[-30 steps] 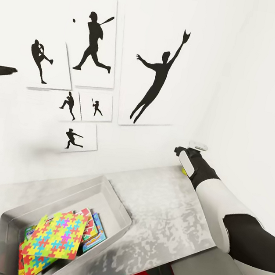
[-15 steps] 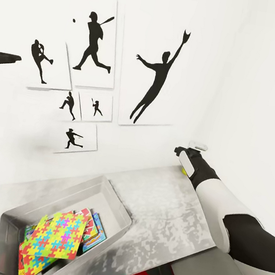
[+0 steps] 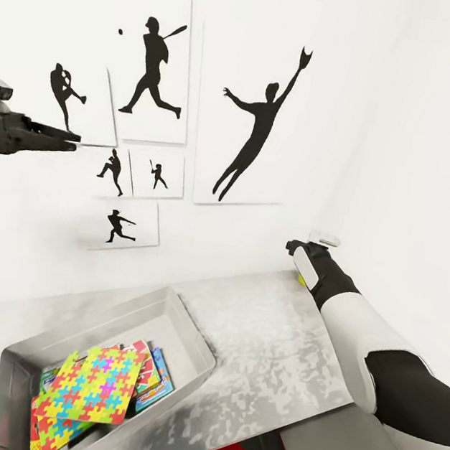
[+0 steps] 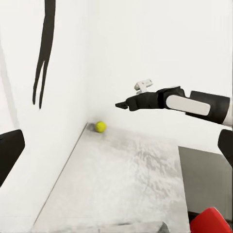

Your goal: Put all the toys in the child's room - the three board games (two on the bed and one on the table), the two jigsaw puzzles on the table, and the tennis ball on the table - inside the toy box on the table in the child's room.

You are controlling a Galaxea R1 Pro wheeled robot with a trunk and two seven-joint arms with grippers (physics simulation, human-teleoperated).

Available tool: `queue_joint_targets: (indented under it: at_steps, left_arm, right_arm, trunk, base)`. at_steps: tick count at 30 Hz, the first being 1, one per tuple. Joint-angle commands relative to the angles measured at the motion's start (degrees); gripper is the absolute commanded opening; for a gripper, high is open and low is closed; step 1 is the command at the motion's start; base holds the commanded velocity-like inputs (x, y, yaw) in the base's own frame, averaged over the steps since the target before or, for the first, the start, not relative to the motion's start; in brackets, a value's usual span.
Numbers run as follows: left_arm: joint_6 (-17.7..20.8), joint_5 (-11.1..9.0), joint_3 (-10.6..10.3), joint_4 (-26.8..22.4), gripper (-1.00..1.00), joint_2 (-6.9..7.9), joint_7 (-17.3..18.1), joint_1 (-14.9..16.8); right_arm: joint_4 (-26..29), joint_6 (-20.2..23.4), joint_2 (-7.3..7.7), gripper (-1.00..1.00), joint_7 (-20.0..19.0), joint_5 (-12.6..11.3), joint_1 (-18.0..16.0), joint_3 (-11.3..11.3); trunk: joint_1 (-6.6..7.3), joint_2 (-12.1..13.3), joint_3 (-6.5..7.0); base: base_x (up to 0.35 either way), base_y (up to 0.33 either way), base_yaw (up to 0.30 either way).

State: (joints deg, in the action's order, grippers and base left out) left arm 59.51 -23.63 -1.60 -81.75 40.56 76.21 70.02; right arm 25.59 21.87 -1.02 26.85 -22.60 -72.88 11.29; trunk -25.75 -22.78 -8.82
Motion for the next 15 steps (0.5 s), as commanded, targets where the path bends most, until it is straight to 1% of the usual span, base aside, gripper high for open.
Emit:
queue_joint_targets:
  at_steps: [1, 3, 5, 6, 7, 9, 10, 12, 13, 14, 15]
  left_arm:
    - [0.5, -0.1, -2.3, 0.0, 1.0, -0.69, 0.0, 0.0]
    - [0.5, -0.1, -4.3, 0.0, 1.0, -1.72, -0.1, 0.0]
    - [0.5, 0.2, -8.0, 0.0, 1.0, -4.44, -1.2, -0.2]
    - [0.5, 0.3, -8.8, 0.0, 1.0, -5.21, -1.7, -0.3]
    - [0.5, 0.7, -10.3, 0.0, 1.0, -6.82, -3.1, -0.5]
    - [0.5, 1.0, -11.5, 0.1, 1.0, -8.54, -4.7, -0.6]
    - [0.5, 1.2, -12.6, 0.2, 1.0, -10.45, -6.5, -0.7]
    - [0.5, 1.3, -13.4, 0.3, 1.0, -12.45, -8.3, -0.8]
    - [0.5, 1.4, -14.0, 0.4, 1.0, -14.39, -10.2, -0.8]
    - [0.5, 1.4, -14.2, 0.5, 1.0, -15.3, -11.0, -0.8]
    - [0.5, 1.5, -14.4, 0.8, 1.0, -16.95, -12.5, -0.8]
  right_arm:
    - [0.1, 0.3, 0.06, 1.0, 0.5, -0.5, -0.1, 0.5]
    - [0.1, 0.3, 0.06, 1.0, 0.5, -0.5, -0.1, 0.5]
    - [0.1, 0.3, 0.06, 1.0, 0.5, -0.6, -0.1, 0.5]
    - [0.1, 0.3, 0.06, 1.0, 0.5, -0.6, -0.1, 0.5]
    - [0.1, 0.3, 0.06, 1.0, 0.5, -0.6, -0.1, 0.5]
    - [0.1, 0.3, 0.06, 1.0, 0.5, -0.6, -0.1, 0.5]
    - [0.1, 0.3, 0.06, 1.0, 0.5, -0.6, -0.1, 0.5]
    - [0.1, 0.3, 0.07, 1.0, 0.5, -0.6, -0.1, 0.5]
    - [0.1, 0.3, 0.1, 1.0, 0.5, -0.6, -0.1, 0.5]
    - [0.1, 0.3, 0.11, 1.0, 0.5, -0.6, -0.1, 0.5]
    - [0.1, 0.4, 0.12, 1.0, 0.5, -0.6, -0.1, 0.5]
  trunk:
    - [-0.04, -0.1, -0.19]
    - [-0.04, -0.1, -0.33]
    - [-0.04, -0.1, -0.47]
    - [-0.04, -0.1, -0.54]
    - [-0.04, -0.1, -0.62]
    - [-0.04, -0.1, -0.76]
    - [-0.04, -0.1, -0.84]
    - [-0.04, -0.1, -0.98]
    - [-0.04, -0.1, -1.06]
    - [-0.04, -0.1, -1.13]
    - [-0.04, -0.1, -1.21]
  base:
    - [0.0, 0.0, 0.0]
    - [0.0, 0.0, 0.0]
    - [0.0, 0.0, 0.0]
    - [0.0, 0.0, 0.0]
    - [0.0, 0.0, 0.0]
    - [0.0, 0.0, 0.0]
    - [0.0, 0.0, 0.0]
    - [0.0, 0.0, 0.0]
    - [0.0, 0.0, 0.0]
    - [0.0, 0.0, 0.0]
    - [0.0, 0.0, 0.0]
